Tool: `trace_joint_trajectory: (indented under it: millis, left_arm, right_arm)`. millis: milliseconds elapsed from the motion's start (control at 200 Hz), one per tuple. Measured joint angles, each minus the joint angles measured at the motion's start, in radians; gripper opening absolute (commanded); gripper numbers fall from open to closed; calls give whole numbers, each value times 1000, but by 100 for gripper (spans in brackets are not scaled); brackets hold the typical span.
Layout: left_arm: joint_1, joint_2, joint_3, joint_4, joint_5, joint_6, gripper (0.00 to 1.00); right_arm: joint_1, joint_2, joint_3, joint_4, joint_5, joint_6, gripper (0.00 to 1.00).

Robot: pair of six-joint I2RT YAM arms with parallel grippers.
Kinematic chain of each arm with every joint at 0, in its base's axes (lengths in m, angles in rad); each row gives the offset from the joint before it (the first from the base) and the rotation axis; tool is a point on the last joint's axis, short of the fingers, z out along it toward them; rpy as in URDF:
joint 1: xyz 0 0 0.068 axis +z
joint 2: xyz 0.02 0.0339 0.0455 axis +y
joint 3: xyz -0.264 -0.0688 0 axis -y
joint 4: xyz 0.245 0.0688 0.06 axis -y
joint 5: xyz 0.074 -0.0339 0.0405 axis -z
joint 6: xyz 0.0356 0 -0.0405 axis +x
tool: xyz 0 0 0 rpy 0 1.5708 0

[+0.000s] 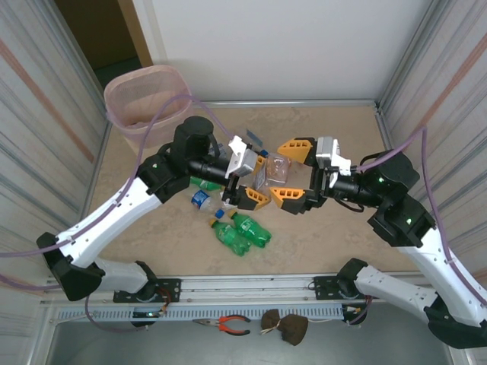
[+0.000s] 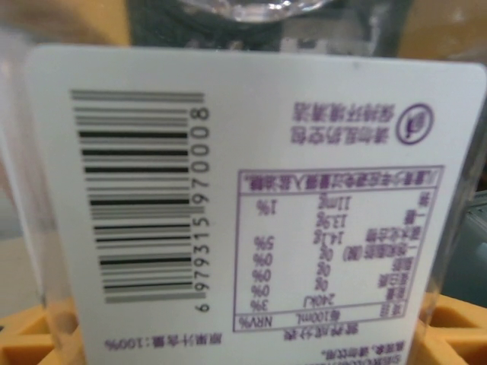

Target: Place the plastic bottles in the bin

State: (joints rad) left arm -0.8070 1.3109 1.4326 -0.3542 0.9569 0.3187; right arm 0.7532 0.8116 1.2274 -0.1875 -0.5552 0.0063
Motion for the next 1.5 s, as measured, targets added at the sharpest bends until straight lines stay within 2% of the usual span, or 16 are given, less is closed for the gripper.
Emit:
trace_joint_trajectory:
  millis: [230, 561, 797, 1022, 1117, 1222, 1338, 1498]
  left_arm:
    - [108, -48, 13, -53, -152, -7, 59]
    - [364, -42, 103, -156, -432, -81, 60]
    - [602, 33, 242, -168, -487, -175, 58]
    - [786, 217, 420, -174, -522, -333, 55]
    - [830, 286, 467, -175, -564, -388, 55]
    - [858, 349, 496, -183, -620, -435, 47]
    - [864, 406, 510, -212, -706, -487, 48]
    - [864, 500, 537, -287, -850, -580, 43]
  right_arm:
    - [0, -43, -6, -34, 60, -2, 88]
    - [0, -53, -8, -61, 106, -15, 88]
    - [0, -46, -8, -61, 111, -15, 88]
    - [0, -40, -8, -76, 114, -15, 88]
    - [0, -45, -8, -76, 114, -15, 88]
    - [0, -60, -8, -82, 114, -15, 88]
    - [0, -85, -8, -86, 119, -15, 88]
    - [0, -126, -9, -93, 138, -15, 88]
